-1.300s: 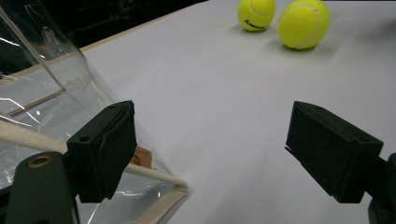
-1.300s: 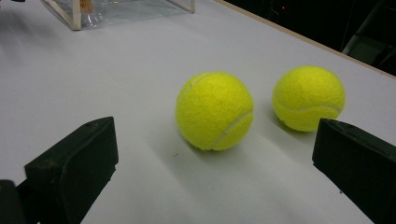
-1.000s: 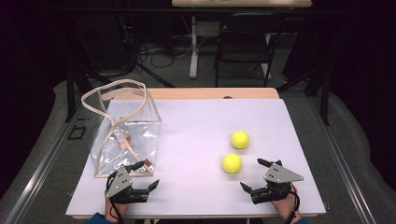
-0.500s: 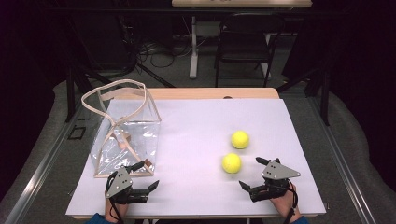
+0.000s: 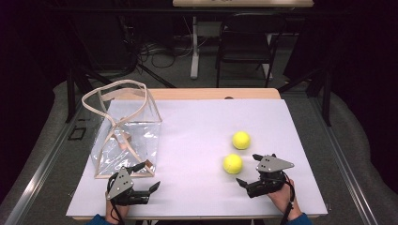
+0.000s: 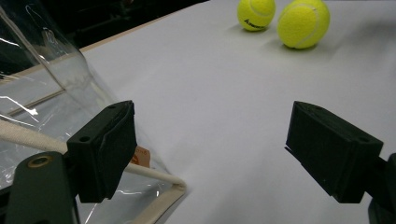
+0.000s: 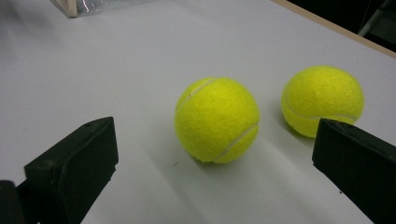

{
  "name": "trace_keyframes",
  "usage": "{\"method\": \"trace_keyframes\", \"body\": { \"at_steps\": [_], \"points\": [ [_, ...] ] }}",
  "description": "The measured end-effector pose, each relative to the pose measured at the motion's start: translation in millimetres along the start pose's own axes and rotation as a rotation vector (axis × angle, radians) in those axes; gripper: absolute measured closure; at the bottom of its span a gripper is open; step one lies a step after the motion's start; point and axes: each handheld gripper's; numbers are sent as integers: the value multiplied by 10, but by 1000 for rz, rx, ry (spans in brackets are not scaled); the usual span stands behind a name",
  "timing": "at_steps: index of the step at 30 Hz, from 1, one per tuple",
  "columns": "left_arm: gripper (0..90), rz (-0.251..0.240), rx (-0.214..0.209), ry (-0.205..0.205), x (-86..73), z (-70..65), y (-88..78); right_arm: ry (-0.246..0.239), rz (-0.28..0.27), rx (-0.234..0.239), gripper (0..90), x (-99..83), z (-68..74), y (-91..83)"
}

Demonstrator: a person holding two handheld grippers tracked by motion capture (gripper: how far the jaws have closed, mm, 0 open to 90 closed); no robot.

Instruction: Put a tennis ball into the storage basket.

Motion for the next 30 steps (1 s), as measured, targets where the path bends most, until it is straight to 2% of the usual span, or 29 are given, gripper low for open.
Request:
{"method": "trace_keyframes", "body": {
  "at_steps": [9,13,30],
  "points": [
    [160,-4,-6,-3,-1,1,0,-6,59,15,0,64,-15,114],
    [160,-1,-7,2,3,-6,11,6,88,23,0,103,-34,169],
    [160,3,-14,4,7,-6,19,42,144,33,0,164,-92,310]
  ]
}}
Point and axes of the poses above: each handheld gripper's, and its own axes: y roughly forward along the jaws, x roughly out of its top, z roughly to its left, and after that the axes turned 5 degrees about -z, right-handed
